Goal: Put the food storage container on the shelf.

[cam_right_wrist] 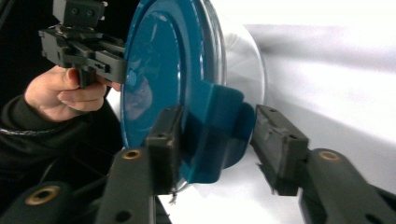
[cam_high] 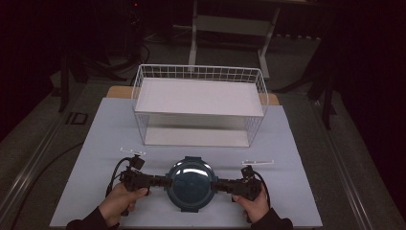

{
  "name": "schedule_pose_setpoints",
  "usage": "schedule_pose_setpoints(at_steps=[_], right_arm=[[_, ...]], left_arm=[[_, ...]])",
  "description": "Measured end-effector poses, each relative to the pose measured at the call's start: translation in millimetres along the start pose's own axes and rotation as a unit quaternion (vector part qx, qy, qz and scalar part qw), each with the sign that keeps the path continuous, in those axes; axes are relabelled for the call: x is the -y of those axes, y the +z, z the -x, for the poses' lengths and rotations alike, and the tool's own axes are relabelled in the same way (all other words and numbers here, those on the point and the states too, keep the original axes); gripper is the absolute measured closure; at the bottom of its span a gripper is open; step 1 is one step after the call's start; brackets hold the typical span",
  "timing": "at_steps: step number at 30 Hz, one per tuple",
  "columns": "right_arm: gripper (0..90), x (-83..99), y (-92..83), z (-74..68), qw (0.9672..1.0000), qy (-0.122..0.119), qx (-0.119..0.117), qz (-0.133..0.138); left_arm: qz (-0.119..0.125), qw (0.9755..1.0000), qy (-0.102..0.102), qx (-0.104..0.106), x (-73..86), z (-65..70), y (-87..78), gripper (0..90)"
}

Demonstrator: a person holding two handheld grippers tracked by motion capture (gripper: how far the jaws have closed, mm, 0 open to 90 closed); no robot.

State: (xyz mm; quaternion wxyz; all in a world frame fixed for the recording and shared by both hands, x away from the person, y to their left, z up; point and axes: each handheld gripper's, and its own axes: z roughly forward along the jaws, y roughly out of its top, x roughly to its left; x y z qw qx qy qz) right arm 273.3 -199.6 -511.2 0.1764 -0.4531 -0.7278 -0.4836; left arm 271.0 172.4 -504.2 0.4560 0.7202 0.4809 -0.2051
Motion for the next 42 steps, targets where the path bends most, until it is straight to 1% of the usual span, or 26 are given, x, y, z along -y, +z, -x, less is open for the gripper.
schedule_pose_setpoints(at_steps=[2,3,5,8,10,11,12,14,16,18,22,23,24,27,28,34,40,41,42], right_arm=[[52.8,0.2,0.9,-0.9,1.0,-0.001,0.003,0.0],[52.6,0.8,1.7,-0.9,1.0,0.004,0.003,-0.001],[52.9,3.1,2.8,0.0,0.9998,0.02,-0.004,0.003],[53.9,6.0,5.1,-0.2,0.999,0.042,-0.011,0.012],[54.6,5.5,6.1,-4.4,0.9991,0.039,-0.009,0.012],[54.6,5.2,6.8,-7.8,0.9994,0.032,-0.005,0.013],[54.8,4.6,7.0,-9.8,0.9994,0.031,-0.002,0.012],[54.9,4.1,7.6,-10.2,0.9995,0.029,-0.001,0.014],[55.1,4.6,7.5,-9.7,0.9994,0.031,-0.002,0.015],[55.4,5.6,6.3,-8.0,0.9992,0.036,-0.007,0.013],[55.8,6.2,5.3,-5.4,0.9989,0.044,-0.013,0.013],[55.9,6.7,4.8,-6.0,0.9988,0.045,-0.012,0.015],[56.0,6.4,4.4,-6.5,0.999,0.041,-0.011,0.013],[56.1,5.3,3.4,-7.0,0.9991,0.038,-0.01,0.016],[56.0,2.4,1.9,-7.7,0.9992,0.035,-0.01,0.02],[56.0,-14.7,-5.0,-9.2,0.9994,0.009,-0.004,0.033],[55.9,-32.6,-9.2,-5.7,0.999,-0.006,0.002,0.043],[56.0,-34.3,-9.6,-5.0,0.9989,-0.007,0.002,0.046],[55.9,-37.4,-10.3,-4.1,0.9986,-0.014,0.005,0.05]], left_arm=[[0.002,1.0,0.0,-0.001,1.0,0.5,0.0,57.4],[0.002,1.0,0.0,-0.002,1.4,0.7,-0.2,57.5],[0.008,1.0,-0.004,-0.003,3.9,0.6,-0.5,57.4],[0.005,0.9999,-0.008,-0.006,6.7,-0.6,-2.0,57.2],[0.001,0.9999,-0.011,-0.008,8.6,-1.6,-3.6,56.9],[0.004,0.9999,-0.014,-0.007,10.3,-2.8,-4.0,57.0],[0.007,0.9998,-0.019,-0.006,11.5,-3.3,-4.3,57.0],[0.011,0.9997,-0.021,-0.009,12.5,-2.5,-4.1,57.0],[0.014,0.9996,-0.022,-0.012,12.6,-1.2,-3.8,57.0],[0.017,0.9996,-0.015,-0.017,12.9,2.3,-3.3,57.0],[0.022,0.9993,-0.015,-0.026,12.5,6.8,-2.8,57.0],[0.023,0.9993,-0.01,-0.027,12.3,7.6,-3.1,57.1],[0.025,0.9993,-0.006,-0.029,11.8,8.5,-3.5,57.1],[0.034,0.999,-0.006,-0.027,8.1,9.8,-4.0,57.1],[0.037,0.999,-0.001,-0.027,6.2,10.6,-4.1,57.1],[0.054,0.998,0.014,-0.03,-9.7,15.1,-5.2,57.1],[0.072,0.9964,0.03,-0.034,-26.1,15.6,-3.2,57.0],[0.076,0.9958,0.038,-0.034,-30.0,15.5,-2.5,57.0],[0.077,0.9956,0.041,-0.035,-32.4,15.4,-2.2,57.0]])
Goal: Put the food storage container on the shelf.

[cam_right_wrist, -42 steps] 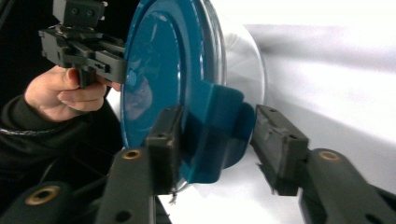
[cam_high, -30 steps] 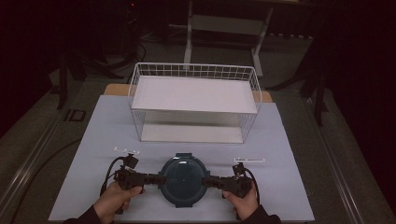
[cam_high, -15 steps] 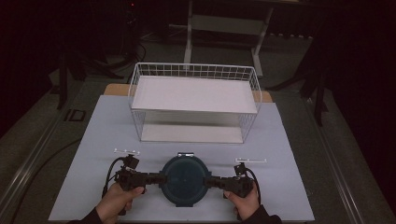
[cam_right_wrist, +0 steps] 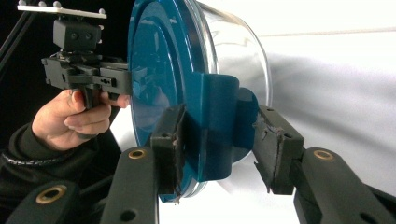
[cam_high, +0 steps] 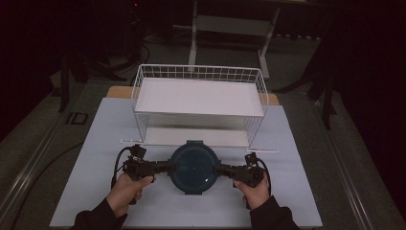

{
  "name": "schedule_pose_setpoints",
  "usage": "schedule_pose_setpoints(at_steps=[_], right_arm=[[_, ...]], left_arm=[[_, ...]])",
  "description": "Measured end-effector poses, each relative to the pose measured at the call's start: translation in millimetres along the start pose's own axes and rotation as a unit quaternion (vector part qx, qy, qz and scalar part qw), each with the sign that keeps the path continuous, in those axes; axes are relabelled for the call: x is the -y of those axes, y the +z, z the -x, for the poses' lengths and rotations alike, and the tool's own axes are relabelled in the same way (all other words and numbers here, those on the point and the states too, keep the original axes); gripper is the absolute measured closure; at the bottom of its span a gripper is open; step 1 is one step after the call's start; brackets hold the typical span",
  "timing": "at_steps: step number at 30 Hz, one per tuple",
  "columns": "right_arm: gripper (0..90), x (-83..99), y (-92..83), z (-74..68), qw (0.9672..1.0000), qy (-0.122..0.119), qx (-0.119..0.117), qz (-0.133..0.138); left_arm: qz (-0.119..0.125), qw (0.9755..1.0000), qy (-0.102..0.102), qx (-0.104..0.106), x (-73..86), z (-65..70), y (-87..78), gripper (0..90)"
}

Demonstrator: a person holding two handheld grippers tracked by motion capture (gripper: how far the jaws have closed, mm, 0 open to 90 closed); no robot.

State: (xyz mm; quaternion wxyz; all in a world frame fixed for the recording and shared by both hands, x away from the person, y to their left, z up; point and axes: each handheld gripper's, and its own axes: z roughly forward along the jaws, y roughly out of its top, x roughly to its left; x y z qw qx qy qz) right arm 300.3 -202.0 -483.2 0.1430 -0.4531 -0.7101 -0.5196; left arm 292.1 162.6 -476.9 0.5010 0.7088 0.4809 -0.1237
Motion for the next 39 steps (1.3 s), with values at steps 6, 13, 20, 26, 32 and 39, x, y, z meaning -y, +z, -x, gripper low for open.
schedule_pose_setpoints(at_steps=[6,13,20,26,32,39], right_arm=[[56.0,-14.2,-1.5,8.3,0.9999,-0.011,0.006,0.008],[55.9,-29.5,-0.3,23.9,0.9996,-0.02,0.012,0.015],[55.7,-42.9,1.8,41.2,0.999,-0.031,0.019,0.027],[55.5,-50.3,10.1,57.9,0.9986,-0.031,0.024,0.037],[55.3,-53.8,16.8,68.2,0.9982,-0.031,0.033,0.04],[55.0,-59.2,25.0,77.6,0.9975,-0.02,0.045,0.051]], left_arm=[[0.009,0.9998,0.015,-0.001,-15.3,-4.6,9.1,57.1],[0.024,0.9993,0.027,-0.003,-28.8,-13.5,22.9,56.9],[0.042,0.9986,0.032,-0.007,-37.6,-24.1,37.6,57.0],[0.048,0.9981,0.036,-0.016,-47.7,-35.2,47.8,56.9],[0.048,0.9981,0.032,-0.02,-51.1,-44.7,54.6,56.7],[0.066,0.9975,0.017,-0.021,-54.3,-57.5,62.3,56.7]])
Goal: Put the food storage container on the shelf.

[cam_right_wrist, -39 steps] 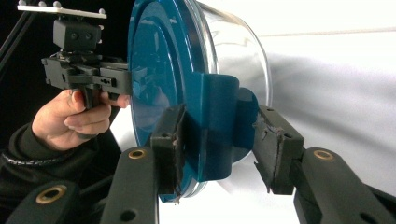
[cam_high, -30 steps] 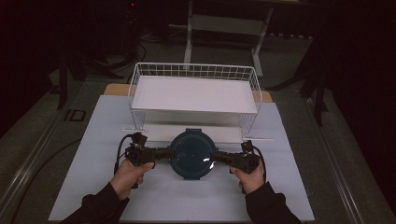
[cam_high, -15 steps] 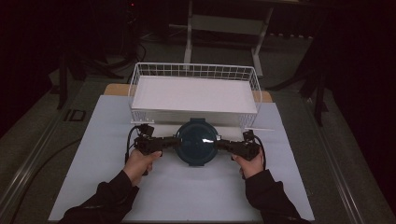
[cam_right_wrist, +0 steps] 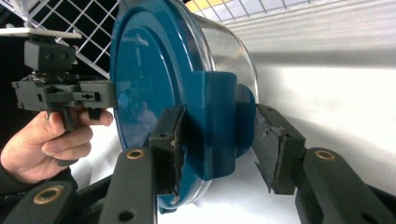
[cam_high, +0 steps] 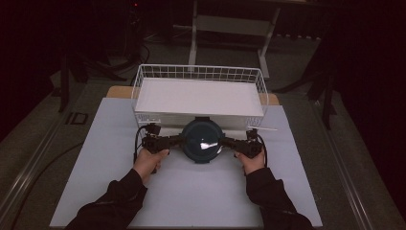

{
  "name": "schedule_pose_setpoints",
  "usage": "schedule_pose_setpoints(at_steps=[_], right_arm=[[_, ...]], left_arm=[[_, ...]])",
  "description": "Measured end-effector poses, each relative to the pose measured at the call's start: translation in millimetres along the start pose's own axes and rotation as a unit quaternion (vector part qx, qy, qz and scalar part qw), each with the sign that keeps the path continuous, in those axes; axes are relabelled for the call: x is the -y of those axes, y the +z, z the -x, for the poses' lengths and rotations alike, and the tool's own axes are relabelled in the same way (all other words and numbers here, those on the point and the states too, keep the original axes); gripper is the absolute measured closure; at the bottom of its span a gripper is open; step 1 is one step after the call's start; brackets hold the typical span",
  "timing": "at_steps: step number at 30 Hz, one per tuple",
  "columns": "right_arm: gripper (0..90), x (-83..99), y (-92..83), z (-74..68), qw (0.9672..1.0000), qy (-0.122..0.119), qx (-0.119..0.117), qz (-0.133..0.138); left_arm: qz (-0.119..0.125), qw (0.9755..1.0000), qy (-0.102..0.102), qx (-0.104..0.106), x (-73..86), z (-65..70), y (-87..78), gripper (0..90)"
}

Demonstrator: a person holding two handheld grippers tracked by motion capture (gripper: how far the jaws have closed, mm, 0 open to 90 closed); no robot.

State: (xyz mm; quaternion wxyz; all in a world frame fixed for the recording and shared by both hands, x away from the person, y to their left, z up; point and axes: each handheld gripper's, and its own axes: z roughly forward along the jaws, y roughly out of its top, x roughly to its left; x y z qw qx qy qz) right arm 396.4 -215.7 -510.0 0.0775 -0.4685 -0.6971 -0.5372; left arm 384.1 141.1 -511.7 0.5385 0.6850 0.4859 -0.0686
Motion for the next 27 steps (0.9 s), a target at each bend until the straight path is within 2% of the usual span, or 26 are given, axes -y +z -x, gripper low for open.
schedule_pose_setpoints(at_steps=[3,4,5,6,8,9,10,12,13,14,16,18,23,26,27], right_arm=[[55.0,-2.5,-0.5,-2.0,1.0,0.007,0.001,-0.001],[54.9,-3.4,1.0,1.7,0.9998,-0.015,0.007,0.014],[54.8,-3.8,0.8,2.5,0.9998,-0.01,0.006,0.016],[54.8,-3.8,0.6,3.4,0.9998,-0.007,0.007,0.018],[54.6,-3.7,0.0,4.5,0.9998,-0.001,0.005,0.021],[54.2,-3.6,-0.1,4.7,0.9997,0.005,0.005,0.022],[53.4,-3.6,0.4,4.0,0.9996,0.001,0.011,0.028],[51.9,-4.7,1.4,2.7,0.9993,0.002,0.022,0.031],[50.3,-5.1,2.4,2.9,0.9991,0.001,0.027,0.032],[48.7,-4.7,3.8,3.1,0.9991,0.002,0.031,0.03],[47.0,-3.9,5.9,3.0,0.9987,0.007,0.036,0.036],[46.9,-4.9,7.0,2.4,0.9982,0.01,0.04,0.044],[48.0,-7.4,8.8,0.0,0.9972,0.005,0.055,0.05],[45.3,-7.4,8.8,-5.2,0.9962,-0.005,0.073,0.048],[43.0,-7.6,8.9,-6.4,0.9958,-0.019,0.076,0.048]], left_arm=[[0.004,1.0,-0.006,0.006,-4.1,-1.0,1.7,56.6],[0.003,0.9999,-0.008,0.009,-5.5,-1.5,2.5,56.5],[0.003,0.9999,-0.008,0.011,-6.5,-2.1,3.1,56.5],[0.004,1.0,0.002,0.008,-7.2,-3.7,3.3,56.4],[0.006,0.9999,0.003,0.012,-6.6,-5.8,4.1,56.2],[0.01,0.9998,-0.007,0.014,-6.1,-6.6,4.9,56.0],[0.015,0.9996,-0.02,0.014,-5.7,-7.1,6.4,55.7],[0.025,0.9993,-0.027,0.009,-4.8,-8.9,8.4,54.3],[0.032,0.9993,-0.017,-0.006,-4.9,-7.1,9.2,52.9],[0.029,0.9994,-0.013,-0.013,-6.4,-7.8,9.7,51.9],[0.019,0.9998,-0.011,0.001,-8.6,-13.7,10.8,50.5],[0.029,0.9995,-0.006,-0.013,-8.4,-11.5,11.4,50.4],[0.04,0.999,-0.007,-0.017,-7.1,-11.4,12.3,49.6],[0.032,0.9991,0.005,-0.027,-8.2,-8.0,11.3,46.9],[0.03,0.9992,-0.002,-0.025,-8.0,-6.7,9.9,45.7]])
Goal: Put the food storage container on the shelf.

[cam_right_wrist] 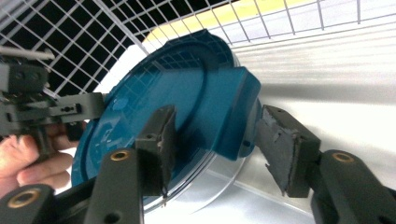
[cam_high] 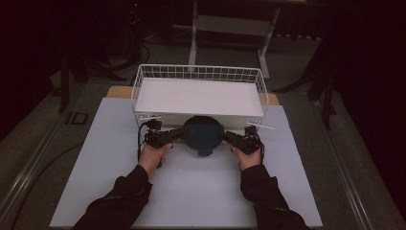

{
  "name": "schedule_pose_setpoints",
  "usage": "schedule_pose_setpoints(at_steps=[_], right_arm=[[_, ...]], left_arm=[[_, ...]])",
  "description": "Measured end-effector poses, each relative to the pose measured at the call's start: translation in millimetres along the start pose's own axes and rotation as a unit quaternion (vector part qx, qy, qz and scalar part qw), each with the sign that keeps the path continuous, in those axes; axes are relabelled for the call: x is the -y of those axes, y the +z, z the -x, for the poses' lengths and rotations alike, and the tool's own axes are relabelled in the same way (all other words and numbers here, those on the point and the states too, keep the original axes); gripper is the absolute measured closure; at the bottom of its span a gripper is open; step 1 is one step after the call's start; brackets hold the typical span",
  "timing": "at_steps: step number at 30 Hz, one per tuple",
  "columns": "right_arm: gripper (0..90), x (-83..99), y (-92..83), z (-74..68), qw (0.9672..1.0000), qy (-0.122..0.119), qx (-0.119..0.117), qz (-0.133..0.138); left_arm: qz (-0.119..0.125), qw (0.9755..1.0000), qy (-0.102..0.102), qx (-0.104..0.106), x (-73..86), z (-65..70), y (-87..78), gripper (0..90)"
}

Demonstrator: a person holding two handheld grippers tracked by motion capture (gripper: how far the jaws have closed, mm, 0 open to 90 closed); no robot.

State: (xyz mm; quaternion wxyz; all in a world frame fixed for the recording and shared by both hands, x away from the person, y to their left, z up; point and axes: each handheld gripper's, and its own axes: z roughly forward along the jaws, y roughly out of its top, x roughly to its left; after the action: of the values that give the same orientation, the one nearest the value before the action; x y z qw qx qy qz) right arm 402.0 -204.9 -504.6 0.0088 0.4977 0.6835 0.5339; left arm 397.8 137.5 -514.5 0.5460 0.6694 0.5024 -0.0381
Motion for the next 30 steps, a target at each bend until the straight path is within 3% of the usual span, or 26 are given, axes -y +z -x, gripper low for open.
schedule_pose_setpoints(at_steps=[1,2,3,6,9,11,12,13,18,21,22,26,27,30], right_arm=[[41.4,-0.1,-1.1,-2.1,0.9999,-0.01,0.006,-0.001],[40.2,-0.1,-3.1,-4.7,0.9999,-0.012,0.009,-0.003],[39.2,-0.6,-4.4,-5.7,0.9998,-0.016,0.01,-0.004],[38.0,-0.9,-10.4,-10.3,0.9997,-0.019,0.014,-0.003],[37.7,0.3,-15.1,-15.3,0.9994,-0.029,0.016,-0.006],[37.8,1.7,-18.3,-21.0,0.999,-0.04,0.016,-0.007],[38.0,2.4,-20.5,-24.5,0.9987,-0.047,0.018,-0.01],[39.2,3.0,-22.2,-26.6,0.9985,-0.05,0.019,-0.007],[45.6,7.6,-32.6,-38.6,0.9981,-0.06,0.01,-0.006],[49.0,10.4,-36.5,-43.5,0.9981,-0.06,0.004,-0.01],[54.2,15.6,-40.0,-50.0,0.9978,-0.063,-0.005,-0.019],[60.5,22.3,-41.2,-56.9,0.9968,-0.074,-0.006,-0.03],[62.1,24.8,-41.0,-59.1,0.9964,-0.078,-0.007,-0.033],[72.7,32.4,-39.0,-67.2,0.9955,-0.082,-0.017,-0.043]], left_arm=[[-0.003,1.0,-0.004,-0.003,0.1,0.6,-1.7,42.9],[-0.002,0.9999,-0.003,0.009,1.4,1.1,-4.5,39.7],[0.002,0.9998,0.009,0.015,2.1,1.6,-7.7,33.8],[0.007,0.9998,0.017,0.01,4.2,6.5,-16.2,25.9],[0.0,0.999,0.043,0.008,10.1,12.6,-22.5,13.8],[-0.001,0.9979,0.061,0.022,14.2,16.6,-25.7,8.0],[-0.004,0.9976,0.064,0.024,15.5,18.7,-27.0,0.7],[-0.003,0.9969,0.071,0.033,17.7,21.5,-29.7,0.1],[-0.03,0.9928,0.111,0.034,26.6,36.9,-37.6,0.0],[-0.032,0.9917,0.119,0.037,30.8,41.4,-41.8,0.0],[-0.031,0.9902,0.129,0.045,35.8,46.5,-47.4,0.0],[-0.029,0.9881,0.141,0.053,40.6,52.1,-52.4,0.0],[-0.029,0.9865,0.153,0.052,43.5,57.0,-56.0,0.0],[-0.023,0.9845,0.165,0.053,46.6,63.9,-62.3,0.0]])
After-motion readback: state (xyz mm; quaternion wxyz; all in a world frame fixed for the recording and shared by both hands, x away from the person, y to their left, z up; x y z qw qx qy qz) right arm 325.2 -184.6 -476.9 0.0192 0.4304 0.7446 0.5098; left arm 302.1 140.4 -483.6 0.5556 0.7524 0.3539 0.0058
